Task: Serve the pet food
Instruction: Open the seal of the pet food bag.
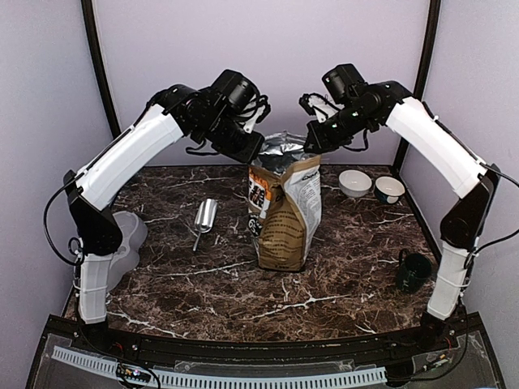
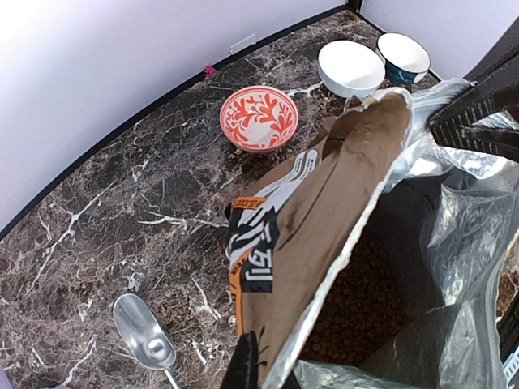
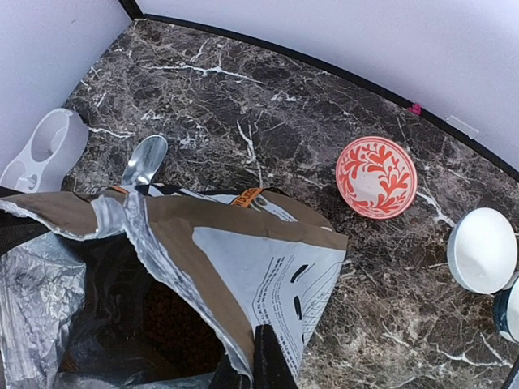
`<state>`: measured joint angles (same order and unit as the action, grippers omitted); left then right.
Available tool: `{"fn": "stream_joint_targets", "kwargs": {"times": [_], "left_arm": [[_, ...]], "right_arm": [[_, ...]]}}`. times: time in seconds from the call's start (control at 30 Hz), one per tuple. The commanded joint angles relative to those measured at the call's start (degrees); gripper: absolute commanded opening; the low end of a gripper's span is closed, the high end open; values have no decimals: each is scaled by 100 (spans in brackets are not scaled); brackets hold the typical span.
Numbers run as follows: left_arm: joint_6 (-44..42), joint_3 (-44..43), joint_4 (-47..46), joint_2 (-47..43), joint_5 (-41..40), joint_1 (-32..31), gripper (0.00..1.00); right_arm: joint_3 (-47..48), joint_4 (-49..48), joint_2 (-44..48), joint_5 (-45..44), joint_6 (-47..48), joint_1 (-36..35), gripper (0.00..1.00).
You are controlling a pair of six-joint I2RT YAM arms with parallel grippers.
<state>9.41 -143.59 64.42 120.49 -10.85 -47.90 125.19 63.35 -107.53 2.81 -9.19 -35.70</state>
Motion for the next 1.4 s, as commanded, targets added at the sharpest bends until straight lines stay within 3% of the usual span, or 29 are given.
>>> {"fn": "stream_joint_targets", "kwargs": {"times": [0.0, 0.1, 0.23, 0.3, 0.47, 0.73, 0.87, 1.03, 1.17, 1.2, 1.23, 1.37], "left_arm": [[-316, -4, 393, -1003, -279, 228, 0], [-195, 93, 207, -993, 141, 222, 17], [87, 131, -33, -937, 682, 199, 46], [230, 130, -139, -902, 861, 158, 54], [614, 176, -315, -783, 966, 55, 63], [1311, 182, -696, -363, 1300, -129, 66], [1533, 184, -732, -210, 1227, -132, 63], [1620, 178, -830, -10, 1360, -141, 45], [1668, 153, -811, 108, 1487, -141, 16], [1676, 136, -802, 114, 1499, -141, 4], [1678, 98, -775, 115, 1498, -141, 0], [1570, -321, -557, 108, 1308, -141, 0]], "right_arm": [[-214, -346, 475, -363, -153, 434, 0], [-168, -479, 414, 19, -226, 420, 4], [-13, -695, 350, 501, -364, 299, 47], [-1, -808, 337, 592, -402, 223, 59], [-325, -1091, 425, 610, -448, 163, 70], [-1196, -1602, 848, 786, -541, 166, 73], [-1711, -1843, 1058, 917, -592, 149, 72], [-2098, -1990, 1246, 904, -593, 144, 68], [-2287, -2092, 1362, 1016, -599, 145, 58], [-2310, -2101, 1370, 1058, -596, 133, 54], [-2318, -2097, 1372, 1092, -589, 121, 46], [-2247, -2056, 1339, 1110, -544, 27, 17]]}}
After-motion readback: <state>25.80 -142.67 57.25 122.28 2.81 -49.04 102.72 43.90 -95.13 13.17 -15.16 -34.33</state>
